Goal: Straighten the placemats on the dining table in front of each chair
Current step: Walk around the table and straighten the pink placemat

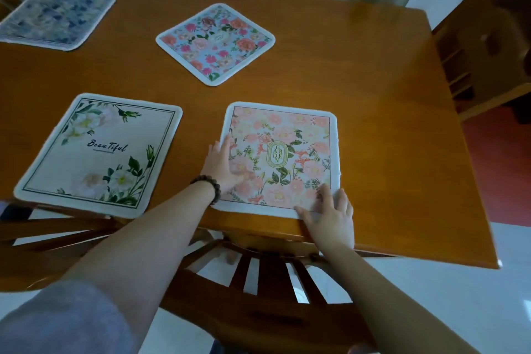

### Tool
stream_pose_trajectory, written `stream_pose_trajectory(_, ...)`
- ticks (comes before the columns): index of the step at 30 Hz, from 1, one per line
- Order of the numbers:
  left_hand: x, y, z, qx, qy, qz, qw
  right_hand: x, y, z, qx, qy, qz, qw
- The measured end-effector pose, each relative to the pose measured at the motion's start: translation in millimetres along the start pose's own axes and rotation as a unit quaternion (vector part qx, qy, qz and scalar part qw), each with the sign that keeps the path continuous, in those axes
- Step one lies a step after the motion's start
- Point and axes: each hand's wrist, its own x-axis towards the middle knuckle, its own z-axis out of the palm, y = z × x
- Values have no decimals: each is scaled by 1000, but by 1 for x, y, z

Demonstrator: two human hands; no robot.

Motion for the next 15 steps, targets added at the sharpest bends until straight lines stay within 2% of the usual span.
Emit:
stream_pose_trajectory(4, -24, -24, -2, 68, 17, -18, 997, 2, 7, -9, 49, -11, 1, 999)
stream_pose_trajectory(8, -46, -39, 2, 116, -19, -58, 991, 11, 13, -16, 4, -64, -23, 998)
stream_pose_trajectory(15, -60, -27, 19, 156, -54, -23, 986, 8, 16, -17, -9, -92, -53, 994)
